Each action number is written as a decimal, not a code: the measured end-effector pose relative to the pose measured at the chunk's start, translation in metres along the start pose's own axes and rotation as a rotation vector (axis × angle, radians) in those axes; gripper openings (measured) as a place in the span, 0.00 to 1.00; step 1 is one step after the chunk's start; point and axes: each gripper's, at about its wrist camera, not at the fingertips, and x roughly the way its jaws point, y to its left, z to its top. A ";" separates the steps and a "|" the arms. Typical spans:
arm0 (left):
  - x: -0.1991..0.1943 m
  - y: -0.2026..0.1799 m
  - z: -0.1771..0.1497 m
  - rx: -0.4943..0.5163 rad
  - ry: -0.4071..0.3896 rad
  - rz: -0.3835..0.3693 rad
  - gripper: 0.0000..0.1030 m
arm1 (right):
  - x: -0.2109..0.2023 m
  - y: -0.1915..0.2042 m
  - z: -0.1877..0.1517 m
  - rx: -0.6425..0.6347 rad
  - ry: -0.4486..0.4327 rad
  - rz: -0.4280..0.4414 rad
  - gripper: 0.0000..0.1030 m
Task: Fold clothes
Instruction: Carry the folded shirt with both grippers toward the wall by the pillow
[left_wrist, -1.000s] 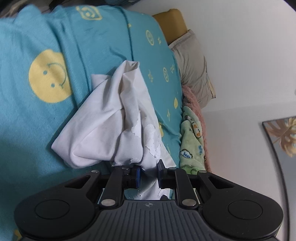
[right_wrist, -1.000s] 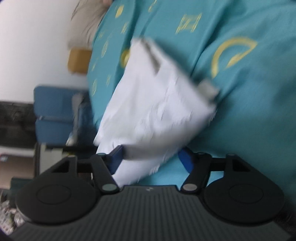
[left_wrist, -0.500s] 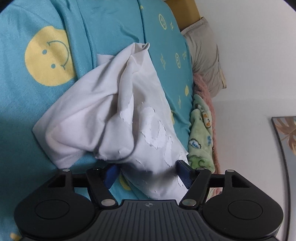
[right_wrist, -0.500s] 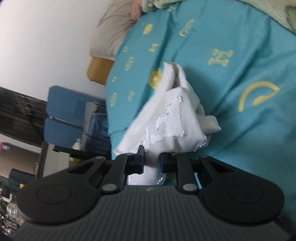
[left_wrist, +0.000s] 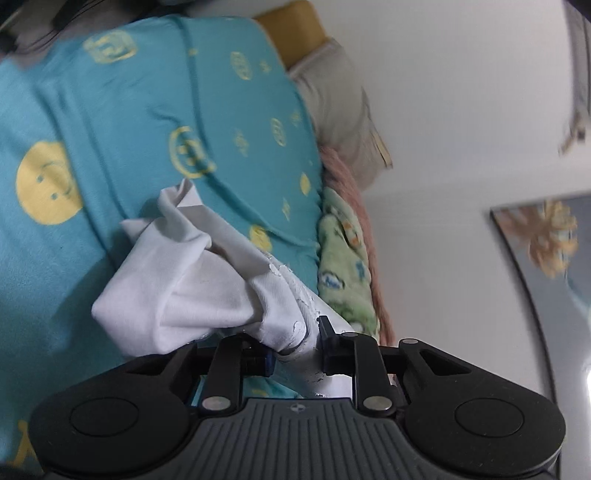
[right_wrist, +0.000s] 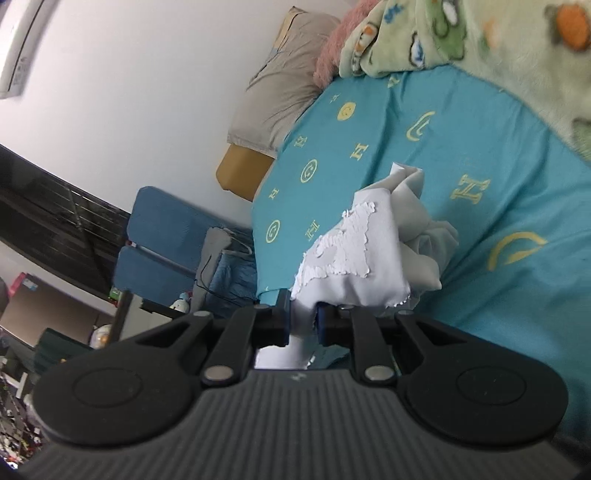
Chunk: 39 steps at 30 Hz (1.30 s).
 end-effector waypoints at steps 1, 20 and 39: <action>-0.003 -0.015 -0.005 0.028 0.027 0.013 0.22 | -0.012 0.000 0.004 0.006 0.004 -0.004 0.16; 0.256 -0.308 -0.120 0.403 0.302 -0.135 0.20 | -0.171 -0.046 0.236 -0.056 -0.436 -0.119 0.17; 0.360 -0.222 -0.259 0.890 0.403 0.053 0.45 | -0.166 -0.187 0.236 -0.062 -0.317 -0.521 0.22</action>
